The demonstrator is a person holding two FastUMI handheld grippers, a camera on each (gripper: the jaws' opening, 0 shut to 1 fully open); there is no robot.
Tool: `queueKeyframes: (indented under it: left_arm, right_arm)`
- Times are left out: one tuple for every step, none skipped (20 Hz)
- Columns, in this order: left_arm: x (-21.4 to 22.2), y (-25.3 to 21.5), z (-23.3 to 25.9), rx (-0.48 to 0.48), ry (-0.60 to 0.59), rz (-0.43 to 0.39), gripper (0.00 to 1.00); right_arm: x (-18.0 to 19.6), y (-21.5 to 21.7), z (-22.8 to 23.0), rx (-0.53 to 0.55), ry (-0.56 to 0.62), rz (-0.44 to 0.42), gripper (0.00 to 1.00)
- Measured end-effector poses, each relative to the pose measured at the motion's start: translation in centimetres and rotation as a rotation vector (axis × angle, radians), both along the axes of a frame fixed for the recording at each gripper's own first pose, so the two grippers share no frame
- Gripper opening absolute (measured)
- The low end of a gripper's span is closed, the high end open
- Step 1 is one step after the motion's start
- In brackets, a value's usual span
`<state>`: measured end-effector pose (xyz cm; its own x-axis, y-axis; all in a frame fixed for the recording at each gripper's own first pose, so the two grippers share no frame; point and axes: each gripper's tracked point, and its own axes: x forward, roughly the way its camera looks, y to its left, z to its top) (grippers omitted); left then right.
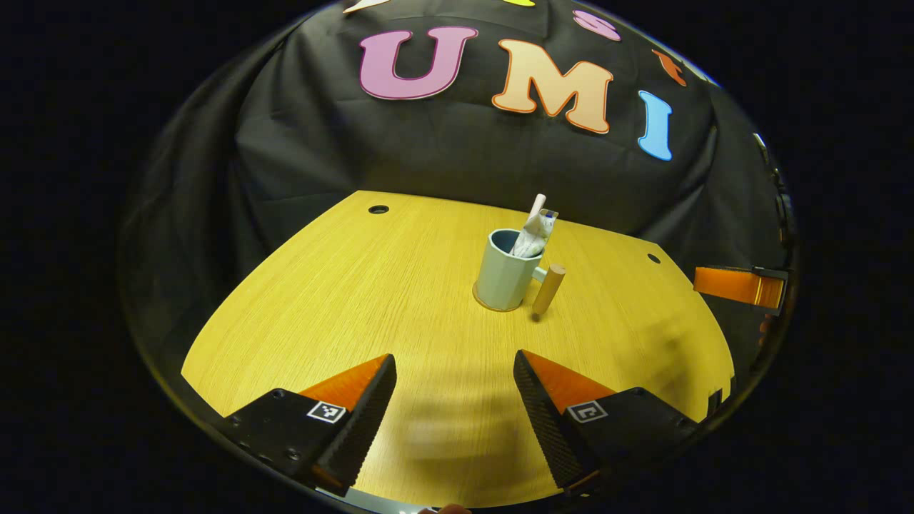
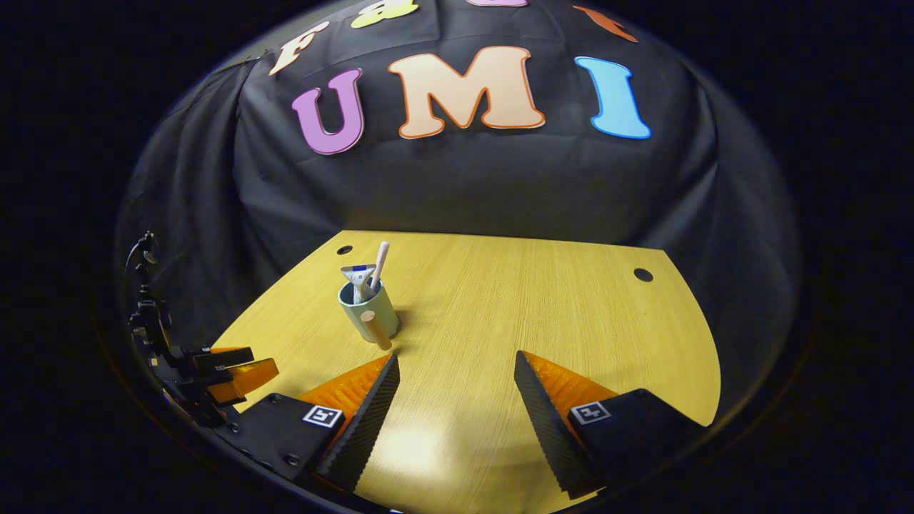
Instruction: Put the toothbrush and toothpaste on the desktop into the cup, then pick up the cup and place it on the coaster on the desktop.
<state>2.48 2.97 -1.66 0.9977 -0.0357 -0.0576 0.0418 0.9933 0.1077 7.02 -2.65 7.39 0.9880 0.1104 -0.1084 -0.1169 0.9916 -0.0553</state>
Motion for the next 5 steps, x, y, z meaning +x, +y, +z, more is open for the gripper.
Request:
queueKeyframes:
  left_arm:
    - [-0.1, -0.3, 0.4, 0.005, -0.003, -0.007, 0.96]
    - [-0.1, -0.5, 0.4, 0.007, 0.000, -0.012, 0.96]
    - [0.0, -0.9, 0.5, 0.010, 0.002, -0.020, 0.96]
    - [0.2, -1.1, 0.6, 0.014, 0.003, -0.026, 0.95]
    - [0.4, -1.5, 0.6, 0.019, 0.003, -0.032, 0.95]
  right_arm:
    - [-0.5, -0.5, -0.1, 0.017, 0.002, -0.006, 1.00]
    - [-0.8, -1.0, 0.0, 0.026, -0.001, -0.016, 0.98]
    - [-1.2, -1.6, 0.4, 0.028, -0.013, -0.028, 1.00]
    - [-1.4, -1.8, 0.8, 0.032, -0.021, -0.031, 0.98]
    - [-1.5, -2.0, 1.1, 0.038, -0.023, -0.032, 0.98]
